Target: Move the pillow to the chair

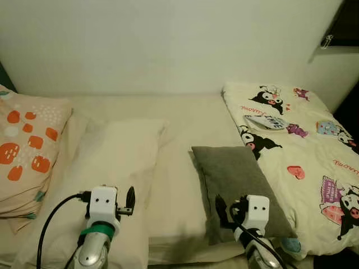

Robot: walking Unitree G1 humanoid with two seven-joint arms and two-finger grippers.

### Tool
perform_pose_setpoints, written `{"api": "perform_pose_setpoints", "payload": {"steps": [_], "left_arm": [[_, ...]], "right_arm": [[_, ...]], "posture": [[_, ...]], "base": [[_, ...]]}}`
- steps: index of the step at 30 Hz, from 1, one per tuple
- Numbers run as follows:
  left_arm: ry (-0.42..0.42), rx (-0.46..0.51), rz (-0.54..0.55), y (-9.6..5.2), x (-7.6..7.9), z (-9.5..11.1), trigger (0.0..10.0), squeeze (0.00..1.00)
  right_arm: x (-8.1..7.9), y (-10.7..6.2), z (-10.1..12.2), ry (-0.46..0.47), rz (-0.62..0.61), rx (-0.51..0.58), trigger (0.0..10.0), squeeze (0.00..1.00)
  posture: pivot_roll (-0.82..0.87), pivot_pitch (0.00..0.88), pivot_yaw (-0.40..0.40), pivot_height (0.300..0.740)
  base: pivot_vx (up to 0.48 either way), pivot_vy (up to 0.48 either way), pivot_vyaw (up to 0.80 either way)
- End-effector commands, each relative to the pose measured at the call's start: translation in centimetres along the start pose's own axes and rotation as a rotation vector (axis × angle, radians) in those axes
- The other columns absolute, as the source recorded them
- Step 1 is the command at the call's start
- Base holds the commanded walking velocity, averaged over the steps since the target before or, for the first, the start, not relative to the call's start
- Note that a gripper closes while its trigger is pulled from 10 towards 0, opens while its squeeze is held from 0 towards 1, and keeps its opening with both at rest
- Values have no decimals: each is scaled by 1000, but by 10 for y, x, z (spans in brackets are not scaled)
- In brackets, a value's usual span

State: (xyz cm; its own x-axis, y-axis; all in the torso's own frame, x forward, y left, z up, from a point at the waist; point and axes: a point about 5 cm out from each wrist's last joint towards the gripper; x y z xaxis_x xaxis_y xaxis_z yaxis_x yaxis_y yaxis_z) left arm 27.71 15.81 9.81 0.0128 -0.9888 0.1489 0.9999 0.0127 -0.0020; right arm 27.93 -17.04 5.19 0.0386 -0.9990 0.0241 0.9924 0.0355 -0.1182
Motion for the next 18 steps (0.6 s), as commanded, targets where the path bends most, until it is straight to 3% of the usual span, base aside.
{"api": "perform_pose_setpoints", "payload": {"steps": [1,4,6,10,18], "left_arm": [[17,-25,-10,-1,0,-5,10000,0],[18,-15,-17,3,1,-1,10000,0],[33,-5,-4,7,-3,2,10000,0],[29,-10,12,7,-6,2,10000,0],[-91,-34,60,-2,-9,-5,10000,0]], "right_arm": [[2,-5,-10,27,-16,-40,10000,0],[0,-4,-11,7,-20,-67,10000,0],[-1,-2,-11,-58,-33,-77,10000,0],[-1,-3,-10,-71,-37,-69,10000,0],[1,-3,-8,-60,-41,-50,10000,0]], "posture": [[36,77,40,740],[44,75,39,740],[46,68,38,740],[43,66,37,740],[38,60,35,740]], "base": [[0,0,0],[0,0,0],[0,0,0],[0,0,0],[0,0,0]]}}
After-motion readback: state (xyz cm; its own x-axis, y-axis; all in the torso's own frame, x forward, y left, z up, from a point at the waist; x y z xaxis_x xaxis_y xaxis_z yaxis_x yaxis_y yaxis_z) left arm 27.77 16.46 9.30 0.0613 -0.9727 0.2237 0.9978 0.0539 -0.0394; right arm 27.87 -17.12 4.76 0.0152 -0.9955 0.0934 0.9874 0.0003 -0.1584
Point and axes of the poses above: a point about 5 cm out from each wrist's last joint towards the gripper, its own y axis pointing out of the wrist towards the gripper, its own z axis along the axis of the wrist's last joint, x = y × z, and after that the axes turned 13 degrees about -y, right-handed
